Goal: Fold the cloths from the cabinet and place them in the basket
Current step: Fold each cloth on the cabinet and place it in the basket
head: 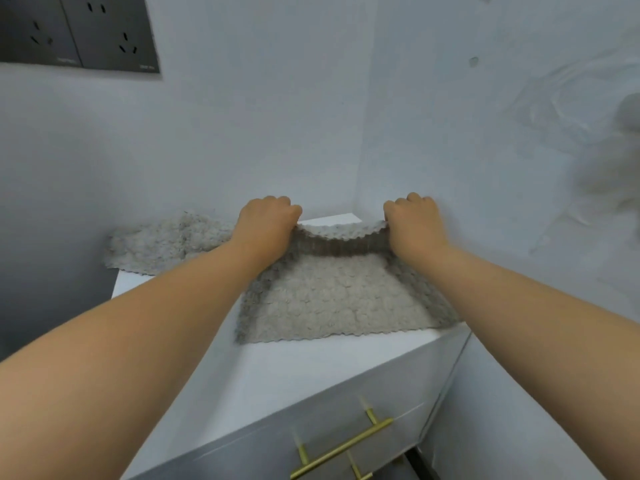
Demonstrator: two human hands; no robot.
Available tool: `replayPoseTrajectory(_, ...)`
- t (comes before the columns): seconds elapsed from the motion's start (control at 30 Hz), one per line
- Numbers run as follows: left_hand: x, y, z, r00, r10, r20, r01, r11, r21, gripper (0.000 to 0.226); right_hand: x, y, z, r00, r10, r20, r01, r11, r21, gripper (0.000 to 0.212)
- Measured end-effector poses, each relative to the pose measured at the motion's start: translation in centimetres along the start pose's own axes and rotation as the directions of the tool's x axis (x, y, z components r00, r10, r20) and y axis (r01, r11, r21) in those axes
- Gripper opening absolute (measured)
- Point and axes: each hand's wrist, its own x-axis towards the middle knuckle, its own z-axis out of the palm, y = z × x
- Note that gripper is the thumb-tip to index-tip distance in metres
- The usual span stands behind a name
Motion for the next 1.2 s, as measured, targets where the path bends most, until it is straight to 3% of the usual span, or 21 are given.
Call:
replayPoseTrajectory(0.07,-1.5,-0.3,-0.6,0.992,0.124,-0.040,-0.124,0.992,-0.006,0.013,-1.2,0.6,-0.2,0.998,-0.055,-0.022,0.055,0.998,0.007,0.011)
replayPoseTrajectory(0.17,-4.0,-0.6,-2.3,0.956,0.277,-0.091,-0.278,0.961,0.006,0.036,-3.3,1.5,-0.9,0.982,-0.170,-0.081,0.170,0.985,0.001,0.018)
replayPoseTrajectory(0.3,-6.7,-0.5,-3.9,0.911,0.409,-0.051,-0.408,0.912,0.032,0.036,-6.7,2.3,-2.7,0.962,-0.255,-0.101,0.257,0.966,0.006,0.031)
replayPoseTrajectory(0.4,-8.3,0.0,-4.2,0.896,0.441,0.052,-0.444,0.895,0.054,0.034,-8.9,2.3,-2.9,0.946,-0.319,-0.053,0.320,0.947,0.008,0.031)
replayPoseTrajectory(0.5,-9.4,0.7,-3.7,0.892,0.420,0.166,-0.430,0.902,0.029,0.009,-10.3,2.3,-2.5,0.925,-0.380,-0.021,0.381,0.924,0.030,0.035)
replayPoseTrajectory(0.6,-10.6,1.4,-4.0,0.869,0.445,0.217,-0.450,0.893,-0.029,0.016,-11.4,2.3,-2.5,0.908,-0.418,0.026,0.417,0.908,0.053,0.036)
replayPoseTrajectory(0.67,-11.3,1.6,-4.3,0.872,0.426,0.242,-0.431,0.902,-0.038,0.019,-12.0,2.3,-2.4,0.904,-0.421,0.074,0.416,0.906,0.080,0.024)
replayPoseTrajectory(0.73,-11.7,1.7,-4.3,0.874,0.398,0.277,-0.401,0.915,-0.049,0.020,-12.4,2.4,-2.5,0.908,-0.379,0.181,0.367,0.925,0.097,0.015)
replayPoseTrajectory(0.93,-12.6,2.4,-5.0,0.890,0.408,0.203,-0.343,0.893,-0.291,0.033,-12.9,2.2,-3.2,0.916,-0.213,0.340,0.172,0.974,0.145,0.025)
replayPoseTrajectory(1.03,-12.0,3.4,-5.6,0.958,0.184,0.218,-0.023,0.812,-0.583,0.044,-12.7,1.7,-3.6,0.921,0.002,0.390,-0.108,0.962,0.249,0.024)
replayPoseTrajectory(1.07,-11.6,3.5,-5.6,0.971,0.111,0.213,0.040,0.800,-0.598,0.041,-12.5,1.5,-3.6,0.913,0.074,0.402,-0.201,0.938,0.282,0.024)
replayPoseTrajectory(1.1,-11.2,3.4,-5.4,0.977,0.094,0.189,0.020,0.852,-0.524,0.037,-12.3,1.3,-3.6,0.899,0.135,0.417,-0.279,0.910,0.306,0.026)
replayPoseTrajectory(1.2,-10.8,3.2,-4.9,0.914,0.209,0.348,-0.082,0.934,-0.347,0.039,-12.0,0.6,-3.2,0.836,0.223,0.501,-0.407,0.865,0.293,0.042)
